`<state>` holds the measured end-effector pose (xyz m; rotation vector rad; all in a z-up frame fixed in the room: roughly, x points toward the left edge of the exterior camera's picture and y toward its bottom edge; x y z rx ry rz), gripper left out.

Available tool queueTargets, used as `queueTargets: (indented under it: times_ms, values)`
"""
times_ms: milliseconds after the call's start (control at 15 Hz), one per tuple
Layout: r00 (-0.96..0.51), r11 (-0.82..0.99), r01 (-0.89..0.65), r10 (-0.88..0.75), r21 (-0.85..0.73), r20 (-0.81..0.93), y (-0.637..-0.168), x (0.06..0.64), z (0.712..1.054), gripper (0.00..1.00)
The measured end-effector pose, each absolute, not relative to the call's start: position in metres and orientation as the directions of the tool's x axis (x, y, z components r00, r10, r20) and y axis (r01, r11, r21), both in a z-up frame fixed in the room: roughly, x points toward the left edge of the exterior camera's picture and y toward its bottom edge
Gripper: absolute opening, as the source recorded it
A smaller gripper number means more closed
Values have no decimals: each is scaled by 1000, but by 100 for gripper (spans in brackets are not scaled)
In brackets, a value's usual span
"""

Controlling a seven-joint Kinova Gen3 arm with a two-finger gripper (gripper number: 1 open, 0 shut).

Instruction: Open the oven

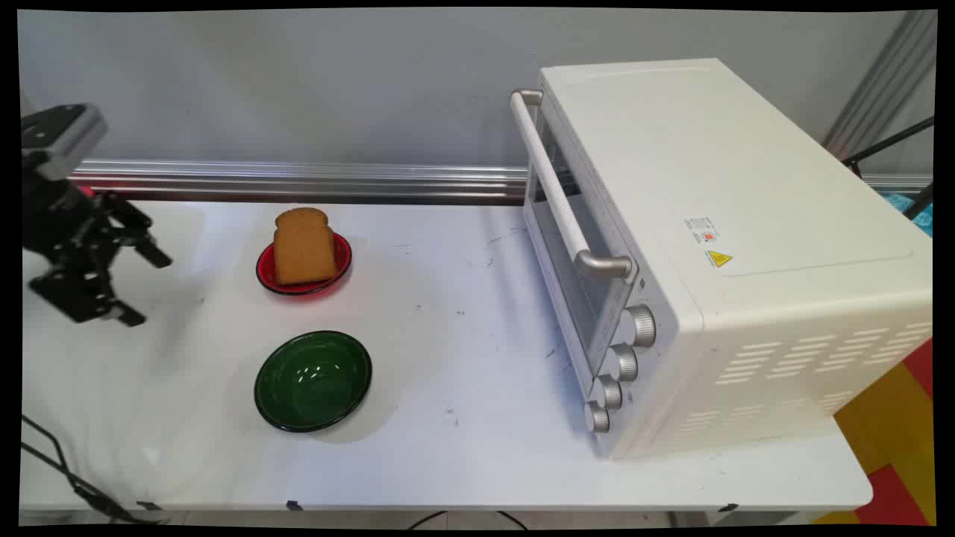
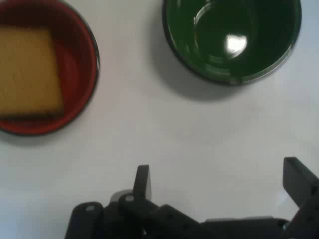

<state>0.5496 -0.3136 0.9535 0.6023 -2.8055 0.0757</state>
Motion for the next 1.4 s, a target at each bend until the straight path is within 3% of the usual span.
queueTargets:
  times_ms: [333,1400]
  values:
    - [-845,900,-435,-414,14,340,-343,501,966,100]
    - [-785,867,-497,-426,-45,449,-439,311,1063,100]
